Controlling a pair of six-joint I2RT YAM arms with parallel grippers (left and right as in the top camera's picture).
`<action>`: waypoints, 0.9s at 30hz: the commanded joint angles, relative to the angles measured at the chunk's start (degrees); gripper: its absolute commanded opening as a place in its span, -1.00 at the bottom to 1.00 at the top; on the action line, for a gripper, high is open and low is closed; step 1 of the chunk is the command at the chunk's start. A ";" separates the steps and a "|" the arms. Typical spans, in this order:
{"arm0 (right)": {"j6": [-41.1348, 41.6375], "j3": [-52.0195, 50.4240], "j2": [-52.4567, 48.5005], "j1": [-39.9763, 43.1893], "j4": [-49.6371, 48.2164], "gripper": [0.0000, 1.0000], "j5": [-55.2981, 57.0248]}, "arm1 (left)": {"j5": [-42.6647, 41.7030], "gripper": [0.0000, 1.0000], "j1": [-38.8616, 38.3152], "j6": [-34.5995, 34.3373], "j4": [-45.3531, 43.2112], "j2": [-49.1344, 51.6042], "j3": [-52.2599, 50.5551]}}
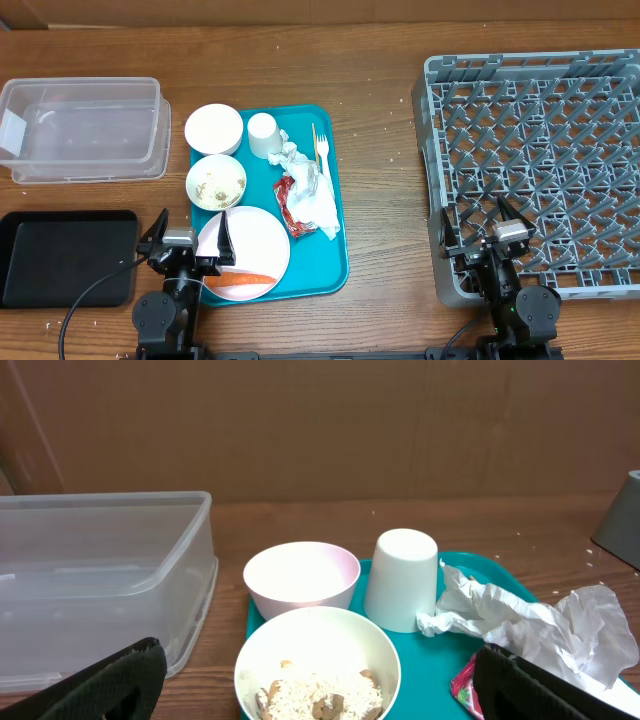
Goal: Sort waste into correct bins and load items into the dishwasher
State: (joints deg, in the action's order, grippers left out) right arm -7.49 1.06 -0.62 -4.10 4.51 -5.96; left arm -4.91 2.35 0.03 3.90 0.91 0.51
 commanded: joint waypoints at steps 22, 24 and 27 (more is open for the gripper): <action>0.42 -0.59 0.44 0.37 -0.26 1.00 0.35 | -40.81 1.00 -0.72 -43.80 -5.35 -0.37 0.00; 0.42 -0.59 0.44 0.37 -0.26 1.00 0.35 | -44.92 1.00 -0.72 -43.78 -7.41 -0.37 0.98; 0.42 -0.59 0.44 0.37 -0.26 1.00 0.35 | -45.97 1.00 -0.72 -43.76 -5.44 -0.20 5.31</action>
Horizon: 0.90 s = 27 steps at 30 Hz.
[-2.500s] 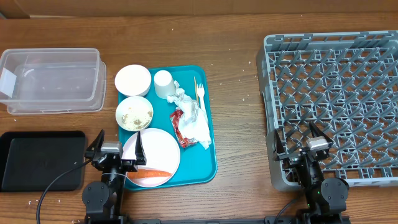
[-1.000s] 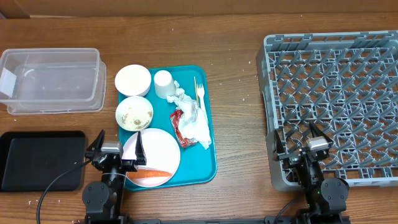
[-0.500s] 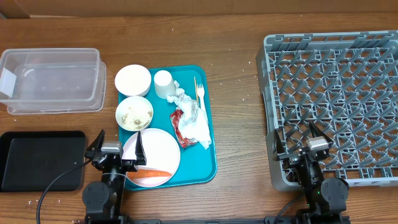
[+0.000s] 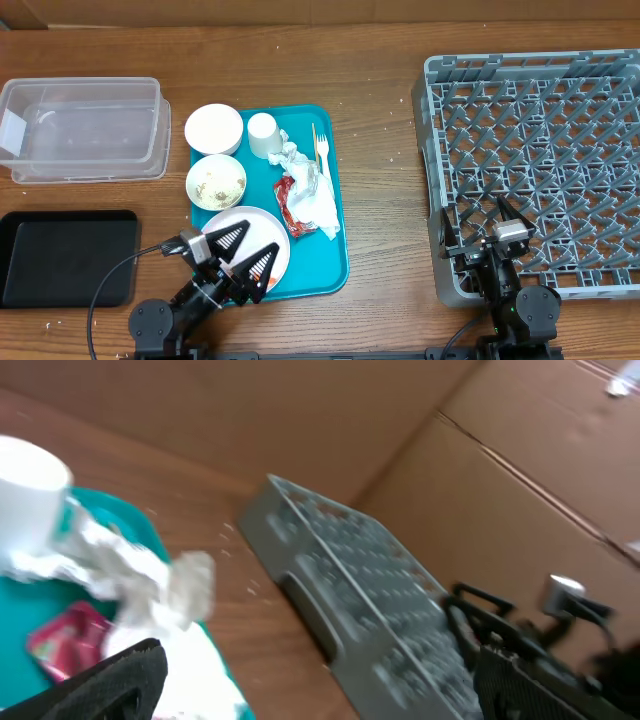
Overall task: Sort waste into correct bins and load items into the dishwasher
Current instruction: 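Move the left gripper over the white plate toward the carrot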
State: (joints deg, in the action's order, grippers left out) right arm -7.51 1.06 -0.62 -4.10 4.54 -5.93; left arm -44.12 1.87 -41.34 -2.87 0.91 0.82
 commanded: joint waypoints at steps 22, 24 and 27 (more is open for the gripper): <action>0.44 -0.59 0.44 0.37 -0.28 1.00 0.33 | -6.54 1.00 -0.42 14.67 55.63 47.17 53.02; 0.44 -0.59 0.44 0.37 -0.28 1.00 0.33 | -7.17 1.00 -0.66 18.45 57.13 48.85 53.02; 0.44 -0.59 0.44 0.37 -0.28 1.00 0.33 | 7.85 1.00 -3.78 16.55 65.53 48.83 54.21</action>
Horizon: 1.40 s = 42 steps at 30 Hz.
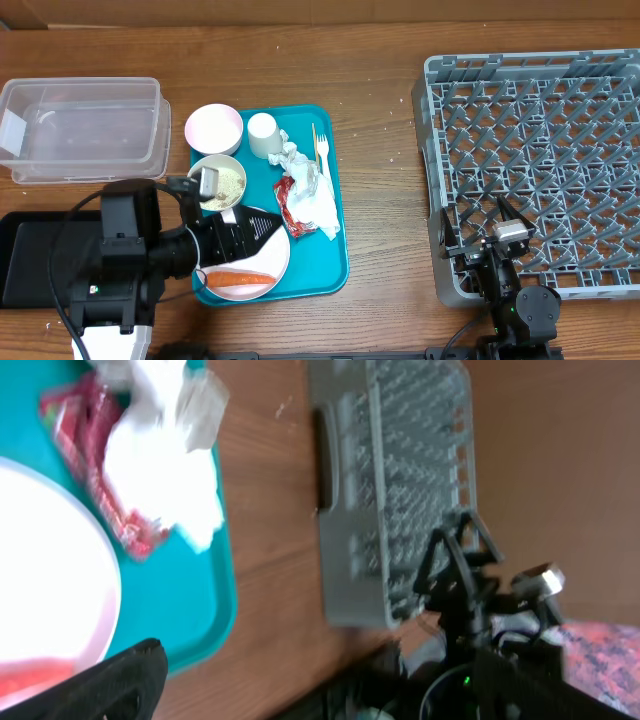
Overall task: Sort waste into correct bins and load items into the dishwasher
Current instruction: 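Move the left gripper over the white plate toward the carrot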
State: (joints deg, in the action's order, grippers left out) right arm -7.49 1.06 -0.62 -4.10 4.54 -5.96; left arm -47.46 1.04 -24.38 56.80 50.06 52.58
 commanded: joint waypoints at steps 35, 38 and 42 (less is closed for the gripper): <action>0.42 -0.59 0.44 0.37 -0.28 1.00 0.35 | 46.42 1.00 -22.45 -69.51 0.35 14.32 -13.49; 0.42 -0.59 0.44 0.37 -0.28 1.00 0.35 | 47.01 1.00 -22.43 -69.83 -0.07 17.75 -13.49; 0.42 -0.59 0.44 0.37 -0.28 1.00 0.35 | 46.53 1.00 -22.32 -72.52 -0.63 22.01 -13.49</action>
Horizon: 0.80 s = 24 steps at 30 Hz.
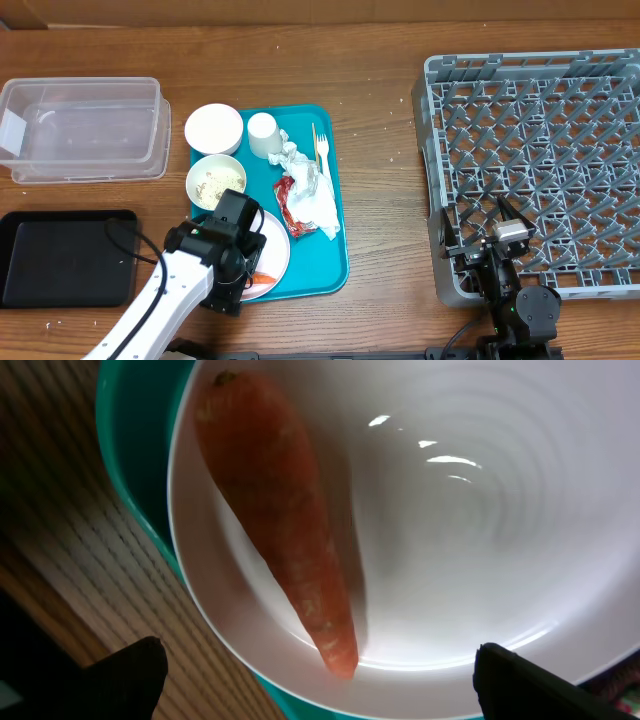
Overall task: Sort waste into correct bins and load items into the dishwasher
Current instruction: 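Move the left gripper over the white plate toward the carrot, then grasp the orange carrot on the plate with the left gripper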
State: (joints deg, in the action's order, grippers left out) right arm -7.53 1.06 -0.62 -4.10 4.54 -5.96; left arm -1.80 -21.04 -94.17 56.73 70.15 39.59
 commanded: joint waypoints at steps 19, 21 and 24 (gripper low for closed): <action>0.46 -0.59 0.44 0.37 -0.28 1.00 0.35 | 4.87 1.00 1.68 -2.67 -5.09 4.59 -0.50; 0.46 -0.59 0.44 0.37 -0.28 1.00 0.35 | 5.01 1.00 1.68 -2.25 -5.14 4.59 -0.50; 0.46 -0.59 0.44 0.37 -0.28 1.00 0.35 | 5.03 1.00 1.68 -2.12 -5.66 4.66 -1.16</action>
State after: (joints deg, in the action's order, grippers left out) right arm -7.51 1.06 -0.62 -4.10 4.54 -5.96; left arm 1.61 -19.73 -95.88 51.53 74.32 39.53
